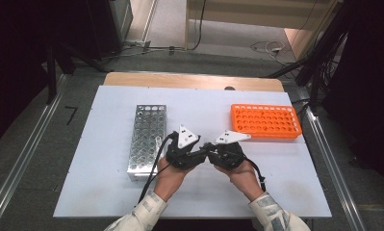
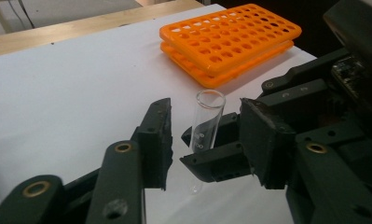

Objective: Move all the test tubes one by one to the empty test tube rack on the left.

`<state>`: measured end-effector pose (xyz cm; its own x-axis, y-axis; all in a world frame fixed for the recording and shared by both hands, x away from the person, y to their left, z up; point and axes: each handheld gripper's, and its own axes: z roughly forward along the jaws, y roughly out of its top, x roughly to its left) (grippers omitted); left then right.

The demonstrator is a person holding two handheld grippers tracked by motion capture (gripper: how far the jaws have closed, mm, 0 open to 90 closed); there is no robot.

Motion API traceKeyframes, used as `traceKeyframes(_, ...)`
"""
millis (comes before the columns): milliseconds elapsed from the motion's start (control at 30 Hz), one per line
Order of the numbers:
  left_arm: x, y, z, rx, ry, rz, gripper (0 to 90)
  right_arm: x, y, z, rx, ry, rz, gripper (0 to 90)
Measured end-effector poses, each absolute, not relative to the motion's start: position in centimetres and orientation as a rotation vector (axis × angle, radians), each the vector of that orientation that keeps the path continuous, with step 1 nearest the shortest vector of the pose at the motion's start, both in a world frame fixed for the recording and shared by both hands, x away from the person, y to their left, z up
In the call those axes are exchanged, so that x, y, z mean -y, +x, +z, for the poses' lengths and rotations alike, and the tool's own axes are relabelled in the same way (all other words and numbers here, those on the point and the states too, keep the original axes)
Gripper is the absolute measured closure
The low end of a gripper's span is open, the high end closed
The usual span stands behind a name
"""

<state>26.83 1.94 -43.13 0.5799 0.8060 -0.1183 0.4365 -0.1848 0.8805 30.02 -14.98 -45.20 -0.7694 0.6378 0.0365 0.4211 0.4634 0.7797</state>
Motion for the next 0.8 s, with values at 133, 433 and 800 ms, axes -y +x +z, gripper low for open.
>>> traceKeyframes(133,-1.84,27.03,-43.4,-1.019,1.819,0.47,63.0,14.82,29.77,-45.08,-2.457,0.904,1.202,73.1)
traceKeyframes(433,-1.62,26.88,-43.42,-1.009,1.823,0.49,74.4,14.73,29.63,-45.0,-2.459,0.893,1.209,73.1)
traceKeyframes(800,-1.95,27.14,-42.89,-1.041,1.815,0.499,74.7,15.1,29.66,-44.7,-2.485,0.898,1.241,43.7)
